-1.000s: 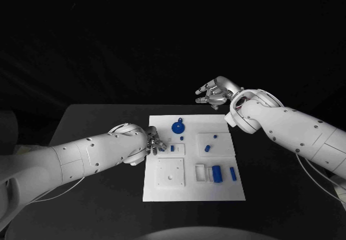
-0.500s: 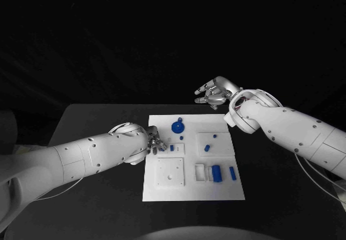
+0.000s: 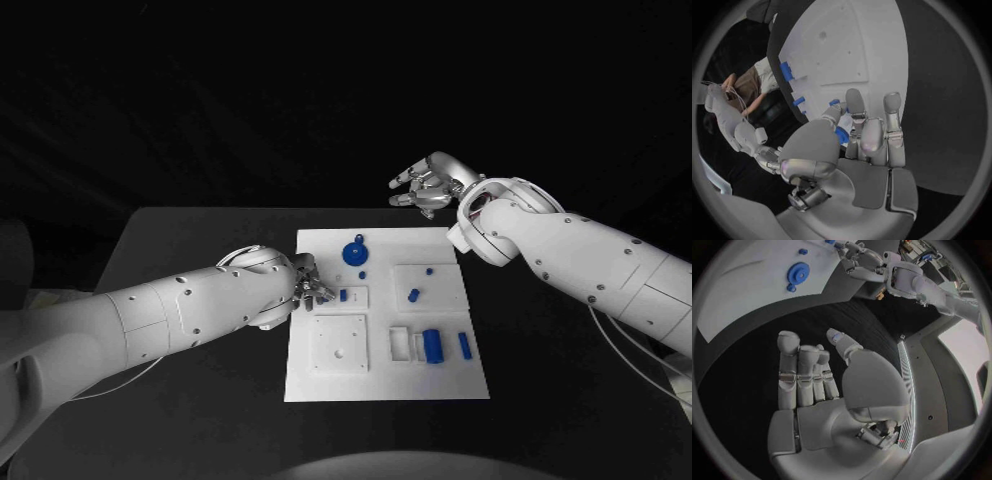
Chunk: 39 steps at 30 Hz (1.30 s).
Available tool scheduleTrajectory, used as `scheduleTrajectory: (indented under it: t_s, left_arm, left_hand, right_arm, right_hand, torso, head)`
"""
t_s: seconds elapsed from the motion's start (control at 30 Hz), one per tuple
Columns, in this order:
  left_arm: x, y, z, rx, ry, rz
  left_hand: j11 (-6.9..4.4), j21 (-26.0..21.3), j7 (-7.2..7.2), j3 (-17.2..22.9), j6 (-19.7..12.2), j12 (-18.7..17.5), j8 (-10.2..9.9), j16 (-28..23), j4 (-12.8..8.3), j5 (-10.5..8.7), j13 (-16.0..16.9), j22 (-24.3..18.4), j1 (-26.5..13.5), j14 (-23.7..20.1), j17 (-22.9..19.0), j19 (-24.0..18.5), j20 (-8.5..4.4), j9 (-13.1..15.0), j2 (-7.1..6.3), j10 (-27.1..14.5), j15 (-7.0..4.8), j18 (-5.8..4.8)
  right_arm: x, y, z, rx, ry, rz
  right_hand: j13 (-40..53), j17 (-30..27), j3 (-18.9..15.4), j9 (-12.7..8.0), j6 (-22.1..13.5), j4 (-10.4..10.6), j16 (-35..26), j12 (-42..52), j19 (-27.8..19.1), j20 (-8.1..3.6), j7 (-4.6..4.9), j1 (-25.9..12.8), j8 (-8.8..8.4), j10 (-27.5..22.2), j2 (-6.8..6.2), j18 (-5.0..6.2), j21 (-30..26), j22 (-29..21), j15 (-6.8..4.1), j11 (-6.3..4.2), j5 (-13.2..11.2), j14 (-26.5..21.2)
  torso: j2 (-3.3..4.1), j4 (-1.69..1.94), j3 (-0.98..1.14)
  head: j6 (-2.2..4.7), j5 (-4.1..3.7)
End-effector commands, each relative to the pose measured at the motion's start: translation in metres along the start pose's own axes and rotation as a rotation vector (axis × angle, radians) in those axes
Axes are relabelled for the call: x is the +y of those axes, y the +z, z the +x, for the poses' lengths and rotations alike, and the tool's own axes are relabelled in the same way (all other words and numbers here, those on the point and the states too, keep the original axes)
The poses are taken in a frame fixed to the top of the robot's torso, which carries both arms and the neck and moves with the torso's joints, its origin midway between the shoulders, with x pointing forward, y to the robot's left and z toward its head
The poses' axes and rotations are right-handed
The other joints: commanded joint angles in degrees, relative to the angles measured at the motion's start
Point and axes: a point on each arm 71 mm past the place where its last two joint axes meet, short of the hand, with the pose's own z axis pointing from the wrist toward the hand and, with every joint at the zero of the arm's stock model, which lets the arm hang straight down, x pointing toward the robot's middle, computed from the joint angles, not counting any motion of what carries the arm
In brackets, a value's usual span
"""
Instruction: Assemble the parts on the task board
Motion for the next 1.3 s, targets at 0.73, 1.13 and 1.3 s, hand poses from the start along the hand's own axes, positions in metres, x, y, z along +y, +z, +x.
scheduleTrajectory:
  t_s: [0.73,1.13,1.3]
  left_arm:
    - [0.01,0.0,0.002,0.021,0.007,-0.021]
    - [0.013,-0.003,0.004,0.029,-0.024,-0.004]
    - [0.016,-0.008,0.004,0.04,-0.038,0.003]
  left_hand:
    - [-1.69,-0.59,-5.84,-6.15,5.98,0.16,-0.68,-0.08,6.89,-9.11,0.01,1.03,0.05,0.01,-0.19,0.5,-0.12,0.69,-2.63,1.37,-0.42,0.67]
    - [-1.51,-0.94,-5.5,-4.37,6.7,-0.04,-0.58,-0.5,17.3,-22.1,-0.06,1.03,0.76,-0.13,-0.73,0.51,-0.22,0.86,-10.08,1.38,-0.41,0.55]
    - [-1.26,-1.23,-5.09,-4.94,6.07,-0.55,-1.17,-1.09,19.68,-24.67,-0.27,1.0,2.19,-0.48,-1.7,0.35,-0.32,0.18,-11.86,1.38,-0.35,0.4]
  right_arm:
    - [-0.003,-0.002,0.002,0.01,-0.003,-0.003]
    - [-0.004,-0.003,0.003,0.012,-0.003,0.0]
    - [-0.006,-0.003,0.003,0.012,-0.003,0.002]
  right_hand:
    - [-0.16,-0.23,0.38,0.04,0.39,-0.1,-0.4,-0.16,2.69,0.17,-0.01,-0.63,-0.16,-0.27,-0.04,0.85,-0.52,2.94,-0.04,0.0,0.39,-0.16]
    - [-0.24,-0.36,0.31,0.03,0.27,-0.13,-0.59,-0.24,2.71,0.18,0.01,-0.67,-0.17,-0.29,-0.07,0.86,-0.69,2.85,-0.04,0.0,0.45,-0.14]
    - [-0.24,-0.36,0.31,0.03,0.27,-0.13,-0.59,-0.24,2.71,0.18,0.01,-0.67,-0.17,-0.29,-0.07,0.86,-0.69,2.85,-0.04,0.0,0.45,-0.14]
  torso:
    - [0.0,-0.04,-0.02]
    - [-0.01,-0.01,-0.04]
    - [-0.03,0.04,-0.02]
  head:
    - [0.05,-0.12]
    - [0.13,-0.24]
    - [0.14,-0.36]
